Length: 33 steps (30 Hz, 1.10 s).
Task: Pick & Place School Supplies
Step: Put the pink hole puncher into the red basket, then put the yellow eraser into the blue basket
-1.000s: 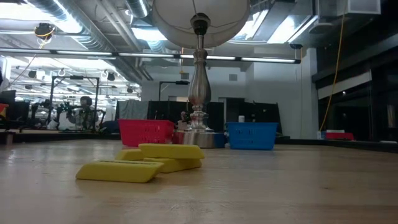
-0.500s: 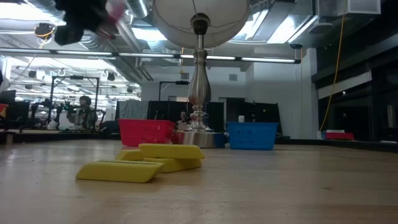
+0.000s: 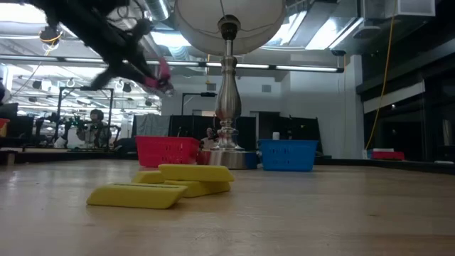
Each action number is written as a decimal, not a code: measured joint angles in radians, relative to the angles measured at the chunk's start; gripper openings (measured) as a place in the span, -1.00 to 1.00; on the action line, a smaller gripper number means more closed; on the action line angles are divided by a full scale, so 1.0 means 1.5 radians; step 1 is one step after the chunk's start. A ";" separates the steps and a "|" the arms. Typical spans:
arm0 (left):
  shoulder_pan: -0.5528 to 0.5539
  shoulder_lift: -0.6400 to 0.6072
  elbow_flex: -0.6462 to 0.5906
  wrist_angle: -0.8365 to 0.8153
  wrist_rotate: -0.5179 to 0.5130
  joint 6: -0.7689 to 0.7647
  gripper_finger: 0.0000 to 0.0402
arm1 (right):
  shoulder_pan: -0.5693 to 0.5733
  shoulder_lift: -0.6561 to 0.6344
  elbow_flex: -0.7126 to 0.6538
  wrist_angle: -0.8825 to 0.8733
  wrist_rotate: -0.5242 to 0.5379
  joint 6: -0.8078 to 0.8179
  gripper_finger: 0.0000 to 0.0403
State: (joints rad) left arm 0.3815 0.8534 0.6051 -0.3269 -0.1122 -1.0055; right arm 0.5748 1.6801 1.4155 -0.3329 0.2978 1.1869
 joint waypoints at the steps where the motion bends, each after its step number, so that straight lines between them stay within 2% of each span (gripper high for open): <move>1: 0.019 0.008 -0.013 0.039 0.030 0.013 -0.82 | 0.006 -0.006 0.000 -0.014 0.016 0.009 -0.05; 4: 0.066 0.046 -0.028 0.071 0.078 0.040 -0.82 | 0.028 -0.021 0.000 -0.071 0.052 0.040 -0.05; 16: 0.150 0.206 -0.032 0.135 0.088 0.109 -0.82 | 0.129 -0.082 0.000 -0.238 0.224 0.197 -0.05; 22: 0.158 0.232 -0.032 0.142 0.072 0.133 -0.82 | 0.151 -0.084 0.000 -0.281 0.235 0.249 -0.05; 24: 0.158 0.233 -0.032 0.142 0.072 0.138 -0.71 | 0.154 -0.084 0.000 -0.295 0.237 0.258 -0.05; 30: 0.166 0.233 -0.032 0.146 0.085 0.138 -0.03 | 0.159 -0.085 0.000 -0.318 0.245 0.272 -0.05; 33: 0.167 0.216 -0.032 0.160 0.110 0.163 0.17 | 0.159 -0.085 0.000 -0.327 0.245 0.272 -0.05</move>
State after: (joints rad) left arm 0.6319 1.1775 0.5575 -0.0872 0.0527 -0.7614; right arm 0.8132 1.5524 1.4155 -0.8235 0.6655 1.5948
